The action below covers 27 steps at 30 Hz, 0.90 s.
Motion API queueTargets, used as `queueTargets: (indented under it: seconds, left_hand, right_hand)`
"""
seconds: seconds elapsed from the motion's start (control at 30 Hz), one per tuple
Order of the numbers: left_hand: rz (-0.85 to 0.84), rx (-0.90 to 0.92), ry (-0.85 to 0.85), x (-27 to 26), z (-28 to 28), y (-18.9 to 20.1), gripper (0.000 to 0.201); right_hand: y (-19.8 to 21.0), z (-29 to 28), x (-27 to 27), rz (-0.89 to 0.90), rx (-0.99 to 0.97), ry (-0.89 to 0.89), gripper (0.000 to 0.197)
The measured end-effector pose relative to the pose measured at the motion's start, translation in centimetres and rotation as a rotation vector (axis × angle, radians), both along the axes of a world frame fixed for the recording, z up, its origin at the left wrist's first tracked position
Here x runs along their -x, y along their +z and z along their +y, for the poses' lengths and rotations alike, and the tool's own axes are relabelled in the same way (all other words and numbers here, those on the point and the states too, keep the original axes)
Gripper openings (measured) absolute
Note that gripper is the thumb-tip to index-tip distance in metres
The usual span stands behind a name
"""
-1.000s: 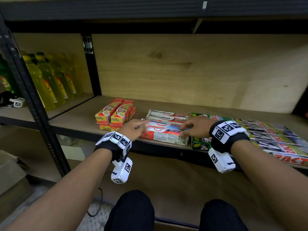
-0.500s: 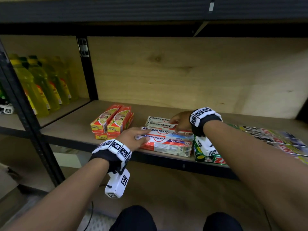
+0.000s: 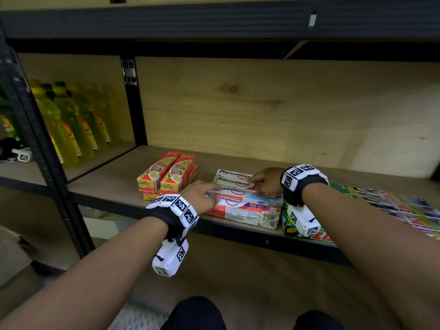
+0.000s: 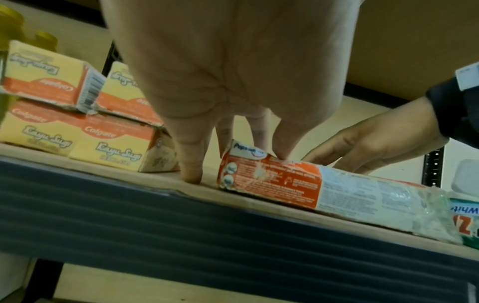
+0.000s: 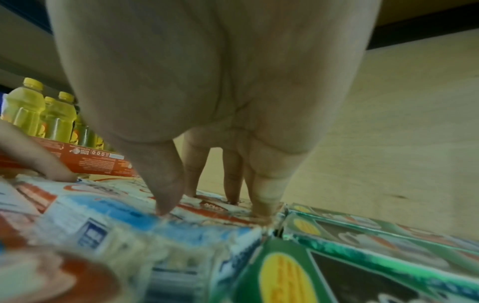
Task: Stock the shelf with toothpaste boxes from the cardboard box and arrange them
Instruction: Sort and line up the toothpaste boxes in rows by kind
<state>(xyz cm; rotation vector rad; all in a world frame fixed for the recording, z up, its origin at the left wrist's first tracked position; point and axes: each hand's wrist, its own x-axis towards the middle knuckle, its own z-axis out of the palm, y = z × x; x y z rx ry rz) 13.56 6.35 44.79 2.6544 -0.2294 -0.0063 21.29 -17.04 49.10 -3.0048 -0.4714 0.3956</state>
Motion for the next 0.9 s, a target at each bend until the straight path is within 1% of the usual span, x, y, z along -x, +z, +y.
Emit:
queueTargets:
  seconds: [0.07,0.13,0.17,0.2,0.27,0.33,0.4,0.57,0.63,0.73,0.8,0.9]
  left_hand:
    - [0.018,-0.011,-0.022,0.0,-0.2,0.6,0.05]
    - [0.026,-0.015,-0.078,0.1,-0.3,1.0,0.069]
    - [0.033,-0.027,-0.111,0.2,-0.5,1.2,0.074]
    - [0.035,-0.045,-0.144,0.2,-0.6,1.3,0.075]
    - [0.015,-0.03,-0.167,0.0,-1.0,0.9,0.068]
    - [-0.021,0.03,-0.133,0.1,-1.5,0.2,0.059]
    - [-0.047,0.024,-0.12,0.2,-1.8,-0.4,0.054]
    - [-0.081,-0.023,-0.118,0.8,-2.0,-1.1,0.052]
    - [-0.089,-0.035,-0.114,1.2,-2.0,-0.8,0.051]
    - [-0.154,-0.024,-0.132,1.1,-0.8,1.2,0.048]
    - [-0.198,-0.072,-0.128,0.7,0.8,3.2,0.04]
    - [-0.266,-0.138,-0.07,0.3,3.6,6.5,0.028]
  right_hand:
    - [-0.1,-0.5,0.2,0.011,-0.041,0.009,0.054]
    - [-0.1,-0.9,0.3,0.047,-0.066,0.007,0.053]
    - [0.0,-0.9,0.4,0.061,-0.071,0.003,0.053]
    - [0.0,-0.9,0.3,0.066,-0.068,-0.001,0.053]
    - [0.1,-0.7,0.2,0.071,-0.055,-0.002,0.052]
    - [0.0,-0.6,0.0,0.074,-0.049,-0.004,0.051]
    - [-0.1,-0.6,-0.2,0.072,-0.034,-0.001,0.052]
    - [0.0,-0.5,-0.1,0.074,-0.019,0.011,0.055]
    - [0.1,-0.5,0.1,0.055,-0.013,0.018,0.054]
    - [0.6,-0.4,0.5,0.006,-0.015,0.04,0.047]
    - [1.3,0.2,1.0,-0.023,-0.014,0.049,0.04]
    - [2.7,1.9,1.8,-0.07,-0.013,0.046,0.032]
